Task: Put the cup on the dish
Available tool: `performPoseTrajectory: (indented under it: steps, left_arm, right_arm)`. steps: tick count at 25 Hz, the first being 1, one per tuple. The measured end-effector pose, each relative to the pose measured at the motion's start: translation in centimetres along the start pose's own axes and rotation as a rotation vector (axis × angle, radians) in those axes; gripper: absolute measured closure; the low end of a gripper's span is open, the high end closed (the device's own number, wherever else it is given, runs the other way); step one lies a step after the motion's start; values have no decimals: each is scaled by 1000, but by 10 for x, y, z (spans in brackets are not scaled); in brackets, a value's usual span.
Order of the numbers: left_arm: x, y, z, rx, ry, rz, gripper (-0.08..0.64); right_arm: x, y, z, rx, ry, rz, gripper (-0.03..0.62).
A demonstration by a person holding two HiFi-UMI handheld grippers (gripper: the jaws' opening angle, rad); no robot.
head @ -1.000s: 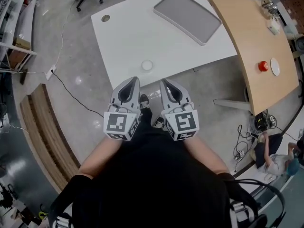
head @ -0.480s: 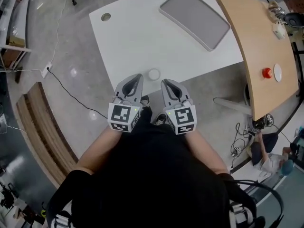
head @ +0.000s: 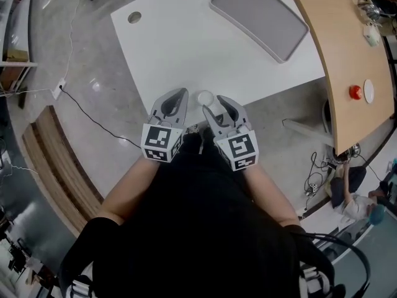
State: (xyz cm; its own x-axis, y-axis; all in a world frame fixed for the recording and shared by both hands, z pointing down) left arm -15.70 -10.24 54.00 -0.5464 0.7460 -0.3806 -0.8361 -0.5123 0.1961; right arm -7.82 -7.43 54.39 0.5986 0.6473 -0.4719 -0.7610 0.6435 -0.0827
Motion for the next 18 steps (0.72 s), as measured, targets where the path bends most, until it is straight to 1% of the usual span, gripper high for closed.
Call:
performPoseTrajectory:
  steps: [4,8,11,18]
  left_arm:
    - [-16,10,11,14,22,-20,563]
    - [-26,20,25,17,54,-42,563]
    - [-36,23,32,15,78,-48,563]
    - [-40,27,44,25,108,-65,563]
  right_arm:
    - [-15,-3,17,16,52,-56,382]
    - [-33,-3,39,22,113,-106,347]
    - [-44,-6,53,43,146,-121,337]
    - [-70,-4,73,145,212,-125,333]
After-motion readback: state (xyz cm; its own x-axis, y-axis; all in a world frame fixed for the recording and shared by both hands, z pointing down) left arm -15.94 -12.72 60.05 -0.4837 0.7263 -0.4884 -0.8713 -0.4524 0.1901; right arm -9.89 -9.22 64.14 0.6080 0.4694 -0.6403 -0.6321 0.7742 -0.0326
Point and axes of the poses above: the fingertips, and each gripper's own axes: x backward along the fingers, y to its left, z out of its underside, the point moved 1 cm from there along x, backward along the fingers, and after that the axes turned 4 degrees about z, right-handed, at the moved point
